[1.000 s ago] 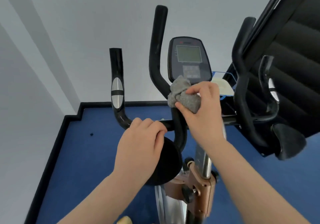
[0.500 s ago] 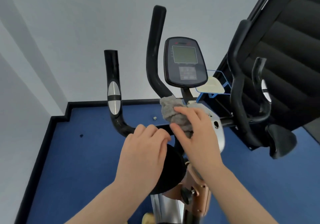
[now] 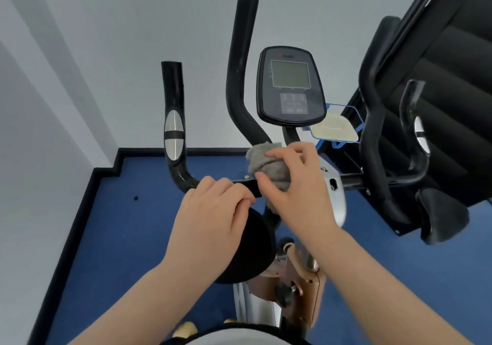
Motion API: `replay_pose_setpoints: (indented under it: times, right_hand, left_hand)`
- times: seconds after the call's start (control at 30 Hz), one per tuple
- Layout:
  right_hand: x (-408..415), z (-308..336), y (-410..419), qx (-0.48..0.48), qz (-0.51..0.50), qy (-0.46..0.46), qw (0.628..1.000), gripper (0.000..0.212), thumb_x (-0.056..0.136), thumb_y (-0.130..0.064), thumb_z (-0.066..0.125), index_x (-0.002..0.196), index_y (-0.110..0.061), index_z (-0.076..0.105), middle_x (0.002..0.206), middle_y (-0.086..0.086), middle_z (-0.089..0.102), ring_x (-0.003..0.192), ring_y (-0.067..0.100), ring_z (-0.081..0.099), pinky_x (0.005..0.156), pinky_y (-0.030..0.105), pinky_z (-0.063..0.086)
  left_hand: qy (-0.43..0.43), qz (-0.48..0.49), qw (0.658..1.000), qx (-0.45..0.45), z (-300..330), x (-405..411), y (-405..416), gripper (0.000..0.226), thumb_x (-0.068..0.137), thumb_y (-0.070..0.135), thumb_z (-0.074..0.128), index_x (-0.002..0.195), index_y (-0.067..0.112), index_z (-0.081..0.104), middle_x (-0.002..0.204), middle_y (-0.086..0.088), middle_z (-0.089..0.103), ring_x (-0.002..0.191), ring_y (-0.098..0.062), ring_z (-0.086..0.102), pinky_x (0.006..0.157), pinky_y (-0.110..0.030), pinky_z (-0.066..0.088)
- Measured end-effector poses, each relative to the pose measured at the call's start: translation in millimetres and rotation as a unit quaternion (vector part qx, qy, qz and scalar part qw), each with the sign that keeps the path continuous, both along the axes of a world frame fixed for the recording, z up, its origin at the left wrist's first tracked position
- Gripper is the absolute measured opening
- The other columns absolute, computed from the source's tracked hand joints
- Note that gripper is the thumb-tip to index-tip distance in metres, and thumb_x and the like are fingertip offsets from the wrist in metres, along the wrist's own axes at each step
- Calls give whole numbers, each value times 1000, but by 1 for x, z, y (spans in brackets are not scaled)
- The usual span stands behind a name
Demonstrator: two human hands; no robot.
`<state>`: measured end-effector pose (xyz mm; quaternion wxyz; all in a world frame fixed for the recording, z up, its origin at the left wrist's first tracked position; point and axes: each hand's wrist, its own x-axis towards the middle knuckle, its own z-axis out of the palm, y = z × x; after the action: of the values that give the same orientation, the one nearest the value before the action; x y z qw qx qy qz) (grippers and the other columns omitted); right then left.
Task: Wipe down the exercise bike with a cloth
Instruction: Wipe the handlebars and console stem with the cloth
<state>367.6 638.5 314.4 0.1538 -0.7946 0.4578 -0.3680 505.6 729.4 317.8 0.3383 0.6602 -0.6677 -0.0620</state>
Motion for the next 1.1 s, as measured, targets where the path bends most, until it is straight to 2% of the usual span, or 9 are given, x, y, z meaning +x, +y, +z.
replay_pose_setpoints:
  times: [0.17,0.33,0.4,0.53,0.6,0.7,0.8,0.93,1.1]
  right_hand:
    - [3,-1,-4,21,-16,-84,996,20,85,-22,70,103,-21,64,108,-10,47,97,-8,49,80,4,39]
    - [-7,-7,-1,13,-14,-88,996,19,85,-25,69,103,-22,64,106,-13,45,100,-8,48,84,3,35]
    - [1,7,-18,4,-21,-91,996,18,85,-23,69,103,-20,65,105,-11,48,96,-6,48,82,6,38]
    - [1,-6,2,-37,-70,-44,996,33,83,-28,72,113,-18,65,108,-4,52,101,10,43,88,31,44]
    - [-4,-12,11,-39,-45,-27,998,44,85,-28,71,125,-14,61,120,1,47,109,13,42,93,28,44]
    - [1,2,-3,-49,3,19,999,42,91,-18,66,132,-14,58,133,5,43,113,16,43,91,22,41]
    - [3,7,-3,-42,20,45,998,37,93,-16,62,130,-16,61,132,5,52,118,21,46,91,26,41]
    - [-15,1,15,-8,40,70,997,44,92,-21,65,135,-16,57,136,5,51,124,24,47,99,40,46]
    - [3,21,-23,-16,29,13,999,29,89,-14,65,118,-16,68,121,0,55,112,17,52,92,31,46]
  left_hand:
    - [-4,26,1000,0,0,-1,2,9,92,16,64,88,24,68,82,14,62,75,-12,49,67,-36,45]
    - [-32,34,999,-14,1,-3,4,19,93,23,51,87,21,69,80,10,63,73,-15,51,64,-38,47]
    - [-40,31,999,-12,0,-3,3,19,92,22,50,87,20,69,81,9,64,73,-17,52,64,-41,48]
    - [-38,43,998,-4,2,-3,6,15,91,21,54,86,22,68,81,12,63,73,-16,52,64,-40,48]
    - [-37,46,998,-5,2,-4,5,15,91,21,54,86,22,68,81,12,63,73,-15,51,64,-39,48]
    - [-53,41,998,-7,0,-4,3,15,90,20,54,87,20,69,82,11,64,74,-16,52,65,-39,48]
    - [-49,41,998,0,1,-3,4,15,91,20,53,88,21,68,82,11,64,74,-15,51,65,-39,48]
    - [-46,47,998,-8,1,-4,5,18,91,22,51,88,21,68,82,12,63,74,-14,50,65,-37,47]
    - [-53,41,998,-9,0,-4,4,23,92,24,46,87,20,68,81,11,63,74,-15,51,65,-37,48]
